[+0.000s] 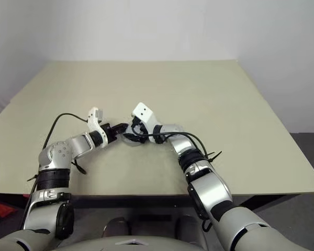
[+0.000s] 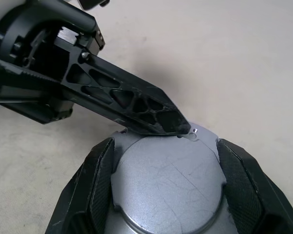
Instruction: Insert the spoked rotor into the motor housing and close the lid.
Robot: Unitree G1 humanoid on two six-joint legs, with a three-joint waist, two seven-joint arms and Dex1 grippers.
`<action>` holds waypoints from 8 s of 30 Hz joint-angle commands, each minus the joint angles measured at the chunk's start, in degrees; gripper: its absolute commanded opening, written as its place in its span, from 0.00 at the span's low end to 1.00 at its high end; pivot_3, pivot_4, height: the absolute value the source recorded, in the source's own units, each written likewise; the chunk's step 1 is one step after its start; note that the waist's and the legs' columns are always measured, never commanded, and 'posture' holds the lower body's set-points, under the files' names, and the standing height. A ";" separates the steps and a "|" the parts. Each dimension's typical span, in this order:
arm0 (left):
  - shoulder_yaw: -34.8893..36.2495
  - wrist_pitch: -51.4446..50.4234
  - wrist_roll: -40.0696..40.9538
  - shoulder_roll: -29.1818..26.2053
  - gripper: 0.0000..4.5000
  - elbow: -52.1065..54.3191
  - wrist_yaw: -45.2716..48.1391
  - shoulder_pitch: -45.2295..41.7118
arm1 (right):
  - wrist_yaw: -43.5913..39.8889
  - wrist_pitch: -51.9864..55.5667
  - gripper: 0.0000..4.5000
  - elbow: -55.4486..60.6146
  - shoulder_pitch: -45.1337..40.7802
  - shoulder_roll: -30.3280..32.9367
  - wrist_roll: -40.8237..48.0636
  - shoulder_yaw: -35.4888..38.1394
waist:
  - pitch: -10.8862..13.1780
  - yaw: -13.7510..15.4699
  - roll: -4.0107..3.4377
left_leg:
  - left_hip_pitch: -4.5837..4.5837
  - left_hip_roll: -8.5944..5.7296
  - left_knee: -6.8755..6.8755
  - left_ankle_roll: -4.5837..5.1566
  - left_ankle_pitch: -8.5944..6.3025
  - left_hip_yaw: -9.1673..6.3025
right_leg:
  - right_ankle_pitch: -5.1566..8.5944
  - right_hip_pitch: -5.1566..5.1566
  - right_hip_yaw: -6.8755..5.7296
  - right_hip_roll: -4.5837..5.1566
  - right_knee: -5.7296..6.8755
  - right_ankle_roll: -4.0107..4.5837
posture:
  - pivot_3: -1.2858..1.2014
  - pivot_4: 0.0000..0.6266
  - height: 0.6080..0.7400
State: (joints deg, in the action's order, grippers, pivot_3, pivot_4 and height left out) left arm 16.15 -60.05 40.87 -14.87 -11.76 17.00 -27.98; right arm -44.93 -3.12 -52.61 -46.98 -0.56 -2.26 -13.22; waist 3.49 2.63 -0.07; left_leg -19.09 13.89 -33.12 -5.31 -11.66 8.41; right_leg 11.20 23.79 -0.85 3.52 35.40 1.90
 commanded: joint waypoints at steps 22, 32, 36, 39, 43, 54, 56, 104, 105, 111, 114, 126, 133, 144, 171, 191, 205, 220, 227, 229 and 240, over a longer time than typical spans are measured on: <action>-2.47 -8.53 -1.42 0.46 0.01 -2.48 1.81 1.72 | -1.77 5.39 0.72 4.70 -0.68 0.73 3.06 3.23 | -0.46 0.03 -0.66 | -0.02 -0.30 0.47 0.03 -0.02 0.01 | 0.14 -0.58 -0.62 0.71 -0.71 -0.24 | 0.52 0.00 1.00; -2.33 -10.07 1.07 0.86 0.00 1.33 5.31 2.33 | -1.03 2.58 0.99 5.50 0.45 0.41 2.69 2.86 | -0.46 0.38 -0.66 | -0.30 -0.28 0.50 0.05 -0.02 0.07 | 0.32 -0.53 -0.62 0.77 -0.79 -0.28 | 0.52 0.00 1.00; -2.11 -10.36 1.60 0.86 0.00 2.26 5.84 2.56 | -3.53 4.39 0.99 7.17 0.56 0.26 4.67 3.73 | -0.45 0.39 -0.65 | -0.29 -0.26 0.59 0.06 -0.03 0.08 | 0.35 -0.52 -0.64 0.76 -0.79 -0.17 | 0.52 0.00 1.00; -1.62 -10.85 2.47 0.94 0.00 3.21 6.50 2.57 | -4.97 6.16 0.99 9.11 0.47 0.05 6.59 4.73 | -0.43 0.43 -0.63 | -0.31 -0.26 0.66 0.06 -0.02 0.08 | 0.42 -0.52 -0.65 0.76 -0.81 -0.15 | 0.52 0.00 1.00; -1.39 -11.53 3.05 1.13 0.00 3.73 6.86 2.53 | -5.76 9.18 0.99 11.73 -0.10 -0.57 9.59 7.10 | -0.42 0.42 -0.61 | -0.46 -0.24 0.69 0.14 -0.07 0.09 | 0.57 -0.43 -0.70 0.76 -0.82 -0.05 | 0.52 0.00 1.00; -0.82 -11.26 2.88 0.53 0.00 2.75 6.72 1.74 | -9.64 11.50 0.99 16.01 0.65 -0.22 11.02 7.30 | -0.32 0.30 -0.55 | -0.61 -0.20 0.68 0.14 -0.07 0.09 | 0.76 -0.34 -0.82 0.76 -0.80 0.04 | 0.52 0.00 1.00; -0.69 -11.27 2.78 0.36 0.00 2.59 6.77 1.61 | -9.64 11.36 0.99 16.09 0.78 -0.29 10.89 7.24 | -0.28 0.30 -0.47 | -0.60 -0.18 0.67 0.13 -0.06 0.10 | 0.76 -0.33 -0.83 0.76 -0.77 0.04 | 0.52 0.00 1.00; 3.84 10.16 -1.45 -12.59 0.00 9.98 17.67 9.45 | -9.82 4.08 0.99 15.68 1.99 3.85 13.20 9.75 | -0.19 0.09 -0.20 | -0.64 -0.12 0.37 0.16 -0.07 0.07 | 0.76 -0.37 -0.90 0.75 -0.62 0.05 | 0.52 0.00 1.00; 3.57 11.98 -2.28 -13.11 0.00 10.25 18.21 10.13 | -10.88 4.22 0.99 16.21 2.73 4.12 13.21 9.14 | -0.19 0.09 -0.20 | -0.65 -0.12 0.37 0.16 -0.08 0.07 | 0.75 -0.37 -0.90 0.75 -0.62 0.05 | 0.52 0.00 1.00; 2.98 17.15 -4.66 -14.58 0.00 10.43 19.32 11.65 | -11.77 -2.91 0.99 13.49 5.47 5.36 9.08 5.15 | -0.17 0.33 -0.16 | -0.66 -0.11 0.27 0.16 -0.07 0.06 | 0.75 -0.38 -0.91 0.76 -0.55 0.05 | 0.52 0.00 1.00; 2.88 17.74 -4.74 -14.66 0.00 10.21 19.41 11.86 | -12.29 -4.49 0.99 12.60 6.10 5.62 8.42 4.31 | -0.17 0.21 -0.16 | -0.63 -0.10 0.27 0.16 -0.07 0.06 | 0.75 -0.38 -0.89 0.76 -0.49 0.05 | 0.52 0.00 1.00; 4.36 17.45 -3.70 -14.56 0.00 8.76 18.74 11.88 | -14.16 -7.64 0.99 11.58 9.77 8.36 6.37 2.59 | -0.19 0.11 -0.13 | -0.62 -0.10 0.14 0.18 -0.09 0.06 | 0.75 -0.40 -0.86 0.76 -0.39 0.06 | 0.52 0.00 1.00; 4.82 17.20 -3.48 -14.43 0.00 8.54 18.32 12.04 | -14.63 -8.57 0.99 10.89 9.94 9.15 5.92 2.45 | -0.19 0.09 -0.12 | -0.52 -0.10 0.05 0.19 -0.09 0.06 | 0.75 -0.44 -0.81 0.76 -0.19 0.06 | 0.52 0.00 1.00; 5.18 17.48 -3.44 -13.78 0.00 8.55 17.05 12.84 | -13.82 -8.81 0.91 10.05 8.70 7.80 5.42 2.00 | -0.19 0.03 -0.12 | -0.49 -0.10 0.03 0.21 -0.10 0.06 | 0.75 -0.43 -0.80 0.76 -0.13 0.07 | 0.52 0.00 1.00; 4.78 16.89 -3.03 -12.88 0.00 8.87 15.89 13.21 | -13.00 -7.55 1.00 11.70 7.83 6.77 4.82 1.28 | -0.21 -0.04 -0.08 | -0.34 -0.10 0.03 0.25 -0.12 0.07 | 0.76 -0.48 -0.76 0.75 0.04 0.07 | 0.52 0.00 1.00; 5.36 15.57 -2.29 -13.14 0.00 9.51 15.26 13.12 | -11.97 -5.86 0.67 8.54 6.15 5.65 4.67 1.57 | -0.19 -0.06 -0.06 | -0.38 -0.10 0.03 0.27 -0.13 0.07 | 0.77 -0.46 -0.77 0.75 0.00 0.09 | 0.52 0.00 1.00; 4.03 15.12 -2.20 -11.93 0.00 10.31 15.05 13.65 | -12.51 1.99 0.67 12.45 3.53 3.36 7.96 3.09 | -0.18 -0.13 -0.06 | -0.39 -0.09 0.04 0.26 -0.13 0.07 | 0.77 -0.43 -0.77 0.75 0.00 0.10 | 0.52 0.00 1.00; 4.23 14.77 -2.09 -11.70 0.00 11.11 14.53 14.21 | -6.96 0.23 0.67 6.85 2.84 1.12 2.99 0.56 | -0.18 -0.27 -0.06 | -0.38 -0.08 0.06 0.21 -0.10 0.07 | 0.79 -0.40 -0.77 0.74 -0.01 0.12 | 0.52 0.00 1.00; 4.31 14.75 -2.03 -11.70 0.00 11.27 14.39 14.26 | -6.18 -1.10 0.67 4.13 2.65 1.16 1.79 0.47 | -0.18 -0.31 -0.06 | -0.28 -0.08 0.07 0.24 -0.12 0.08 | 0.79 -0.45 -0.75 0.74 0.05 0.12 | 0.52 0.00 1.00; 4.31 14.72 -2.00 -11.67 0.00 11.30 14.35 14.27 | -6.05 -1.27 0.67 3.83 2.59 1.18 1.65 0.52 | -0.18 -0.31 -0.06 | -0.22 -0.08 0.07 0.24 -0.12 0.08 | 0.79 -0.48 -0.75 0.74 0.08 0.12 | 0.52 0.00 1.00; 4.32 14.56 -1.69 -11.25 0.00 11.90 13.85 14.56 | -4.83 -0.86 0.67 2.40 2.31 0.21 0.69 0.00 | -0.18 -0.40 -0.06 | -0.14 -0.08 0.07 0.23 -0.11 0.08 | 0.79 -0.50 -0.72 0.73 0.15 0.13 | 0.52 0.00 1.00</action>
State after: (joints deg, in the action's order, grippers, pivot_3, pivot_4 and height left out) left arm 19.77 -45.57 38.11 -25.87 -2.19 30.86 -13.03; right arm -50.47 -4.36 -49.21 -44.10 0.48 -0.37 -12.05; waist 3.31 2.23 -0.13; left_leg -19.21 13.81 -33.05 -5.09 -11.77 8.50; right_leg 11.99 23.29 -1.56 4.25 35.55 2.02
